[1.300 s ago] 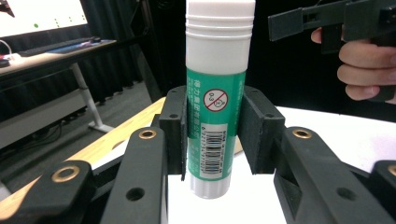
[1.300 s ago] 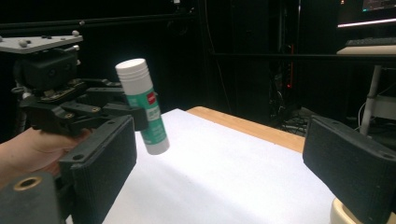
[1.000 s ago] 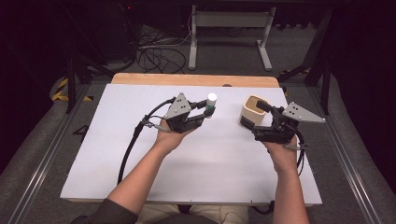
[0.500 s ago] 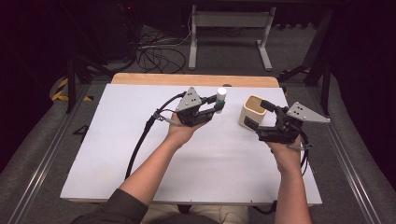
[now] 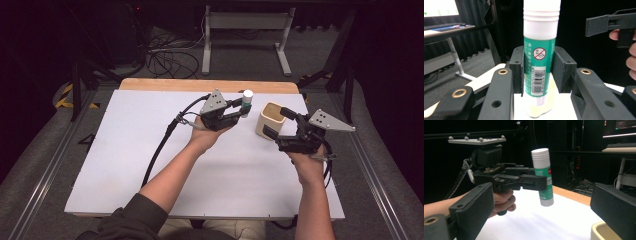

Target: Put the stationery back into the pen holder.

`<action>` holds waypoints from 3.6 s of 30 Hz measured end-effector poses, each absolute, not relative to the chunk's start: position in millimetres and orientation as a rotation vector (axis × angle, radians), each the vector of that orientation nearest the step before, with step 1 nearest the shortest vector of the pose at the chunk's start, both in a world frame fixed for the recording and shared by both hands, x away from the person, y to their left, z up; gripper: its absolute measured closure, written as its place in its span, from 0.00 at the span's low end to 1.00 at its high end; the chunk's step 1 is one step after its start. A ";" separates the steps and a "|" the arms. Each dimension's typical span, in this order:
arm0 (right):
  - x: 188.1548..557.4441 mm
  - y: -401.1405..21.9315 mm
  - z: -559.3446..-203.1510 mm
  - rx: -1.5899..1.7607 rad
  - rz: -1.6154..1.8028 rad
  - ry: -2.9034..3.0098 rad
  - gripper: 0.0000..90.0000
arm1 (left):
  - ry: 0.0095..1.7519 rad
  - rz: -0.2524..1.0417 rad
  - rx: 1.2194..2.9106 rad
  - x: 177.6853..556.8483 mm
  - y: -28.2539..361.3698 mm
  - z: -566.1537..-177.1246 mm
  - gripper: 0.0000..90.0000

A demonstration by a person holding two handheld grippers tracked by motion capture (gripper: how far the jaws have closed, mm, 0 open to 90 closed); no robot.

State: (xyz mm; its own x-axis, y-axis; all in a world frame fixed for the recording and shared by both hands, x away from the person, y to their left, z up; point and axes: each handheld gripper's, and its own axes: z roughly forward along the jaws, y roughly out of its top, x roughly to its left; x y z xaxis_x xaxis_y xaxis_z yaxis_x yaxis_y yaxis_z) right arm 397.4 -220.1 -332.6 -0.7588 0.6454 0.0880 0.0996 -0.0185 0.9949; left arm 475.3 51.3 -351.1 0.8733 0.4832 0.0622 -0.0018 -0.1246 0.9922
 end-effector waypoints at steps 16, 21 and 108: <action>397.2 -225.5 -331.8 0.778 1.843 1.854 0.06 | 0.359 0.422 1.661 494.9 21.6 -353.4 0.73; 397.3 -226.5 -331.8 0.781 1.847 1.850 0.06 | 0.360 0.418 1.664 500.9 10.7 -353.9 0.73; 397.9 -234.7 -331.3 0.774 1.859 1.843 0.06 | 0.487 0.367 1.693 538.1 -61.2 -422.6 0.71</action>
